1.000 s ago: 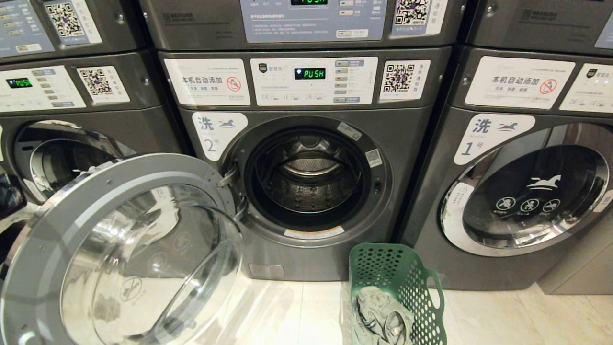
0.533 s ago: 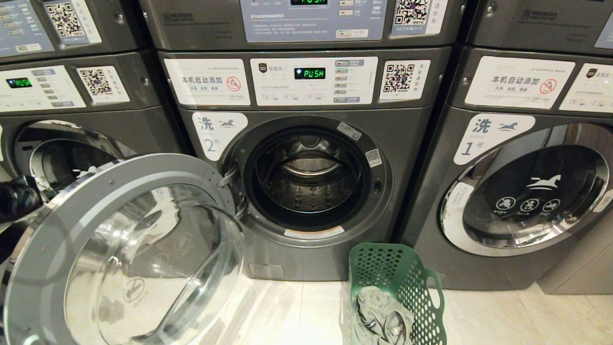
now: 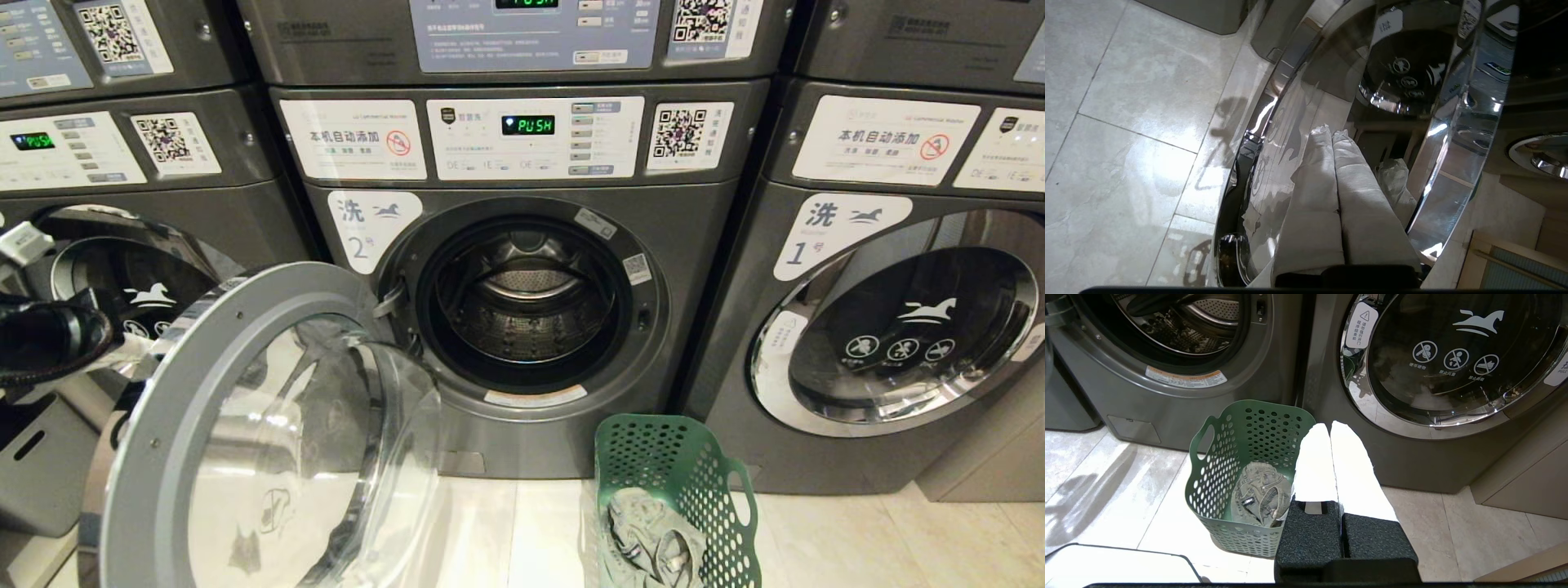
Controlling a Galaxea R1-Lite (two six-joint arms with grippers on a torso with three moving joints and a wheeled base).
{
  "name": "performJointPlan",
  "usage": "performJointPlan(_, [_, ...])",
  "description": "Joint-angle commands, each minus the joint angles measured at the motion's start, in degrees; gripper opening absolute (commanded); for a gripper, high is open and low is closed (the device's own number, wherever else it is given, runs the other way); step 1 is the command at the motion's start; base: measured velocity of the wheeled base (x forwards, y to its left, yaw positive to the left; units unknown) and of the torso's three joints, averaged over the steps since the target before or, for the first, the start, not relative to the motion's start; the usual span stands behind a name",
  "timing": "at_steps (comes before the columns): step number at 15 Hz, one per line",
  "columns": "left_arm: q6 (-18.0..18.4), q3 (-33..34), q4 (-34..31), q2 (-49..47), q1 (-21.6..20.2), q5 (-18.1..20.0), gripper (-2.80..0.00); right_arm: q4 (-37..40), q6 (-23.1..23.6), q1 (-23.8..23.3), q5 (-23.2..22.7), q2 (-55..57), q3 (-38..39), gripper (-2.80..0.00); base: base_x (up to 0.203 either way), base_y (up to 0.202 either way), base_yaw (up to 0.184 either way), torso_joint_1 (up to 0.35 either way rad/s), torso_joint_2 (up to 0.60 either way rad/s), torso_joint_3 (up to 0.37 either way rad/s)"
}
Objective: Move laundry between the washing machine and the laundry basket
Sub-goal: Close the washing machine door with the left hand
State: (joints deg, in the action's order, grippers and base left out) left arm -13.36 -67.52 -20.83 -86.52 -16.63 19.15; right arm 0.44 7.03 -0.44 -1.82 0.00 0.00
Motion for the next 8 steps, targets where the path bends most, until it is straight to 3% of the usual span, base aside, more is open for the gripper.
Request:
performJointPlan(1, [-1.2,0.06,0.18,1.49,4.0,0.01,-2.8,0.0,0.09,0.0,-0.03,0.09,0.0,-2.8,0.0,0.0,0.0,0.0,0.0,0.0])
performJointPlan(8, [-7.89,-0.11,2.82,1.61,19.4,0.1,-2.8,0.0,0.02,0.0,-0.03,0.09,0.0,-2.8,0.0,0.0,0.0,0.0,0.0,0.0])
